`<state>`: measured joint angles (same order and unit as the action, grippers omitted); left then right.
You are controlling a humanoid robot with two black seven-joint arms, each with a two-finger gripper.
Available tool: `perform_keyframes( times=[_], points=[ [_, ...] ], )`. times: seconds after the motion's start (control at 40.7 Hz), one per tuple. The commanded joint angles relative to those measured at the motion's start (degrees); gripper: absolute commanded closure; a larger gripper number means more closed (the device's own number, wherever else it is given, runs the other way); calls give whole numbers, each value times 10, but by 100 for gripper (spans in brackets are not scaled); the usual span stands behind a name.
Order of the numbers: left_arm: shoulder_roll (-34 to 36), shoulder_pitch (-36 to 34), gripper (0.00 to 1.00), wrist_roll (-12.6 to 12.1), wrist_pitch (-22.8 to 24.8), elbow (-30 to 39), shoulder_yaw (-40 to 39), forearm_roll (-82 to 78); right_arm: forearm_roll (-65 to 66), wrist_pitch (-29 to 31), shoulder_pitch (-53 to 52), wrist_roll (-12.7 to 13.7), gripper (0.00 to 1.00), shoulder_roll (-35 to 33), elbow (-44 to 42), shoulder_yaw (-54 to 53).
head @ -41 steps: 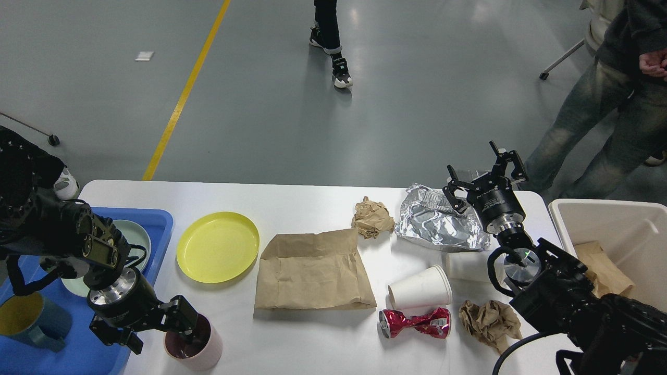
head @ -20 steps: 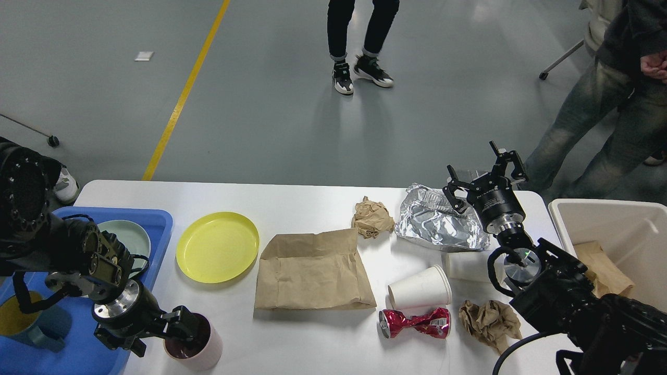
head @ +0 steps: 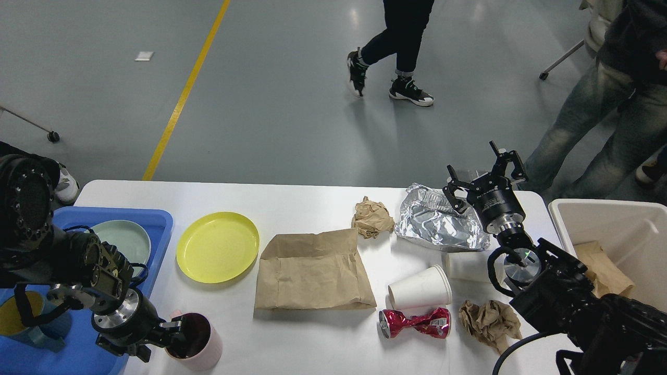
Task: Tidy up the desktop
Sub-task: 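Grasp the rim of the dark-red cup with the left gripper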
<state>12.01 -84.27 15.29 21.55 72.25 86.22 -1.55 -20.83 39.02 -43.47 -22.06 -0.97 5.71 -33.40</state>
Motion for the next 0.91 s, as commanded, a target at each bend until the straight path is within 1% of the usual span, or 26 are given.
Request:
perform_keyframes(
  times=[0.0,0.098,0.148,0.172,0.27,0.369,0.516,0.639,0.664,0.688,0.713,0.885],
  points=[
    [-1,4,41,0,-11,0,-6,1,0,0,0,0,0,0,0,0],
    [-1,9,46,1,-22,0,-7,4,0,0,0,0,0,0,0,0],
    [-2,11,50,1,-27,0,-7,6,0,0,1,0,0,0,0,0],
    [-2,12,54,1,-33,1,-7,7,0,0,0,0,0,0,0,0],
    [-2,15,62,1,-44,2,-8,8,0,0,0,0,0,0,0,0],
    [-2,17,73,1,-49,2,-10,8,0,0,0,0,0,0,0,0],
    [-2,17,80,3,-49,2,-12,9,0,0,0,0,0,0,0,0],
    [-1,17,89,6,-49,2,-17,9,0,0,0,0,0,0,0,0],
    [-1,17,91,7,-49,2,-17,9,0,0,0,0,0,0,0,0],
    [-1,17,97,8,-49,2,-18,9,0,0,0,0,0,0,0,0],
    [-1,17,99,7,-49,3,-18,9,0,0,0,0,0,0,0,0],
    [-1,17,100,8,-49,4,-18,9,0,0,0,0,0,0,0,0]
  ],
)
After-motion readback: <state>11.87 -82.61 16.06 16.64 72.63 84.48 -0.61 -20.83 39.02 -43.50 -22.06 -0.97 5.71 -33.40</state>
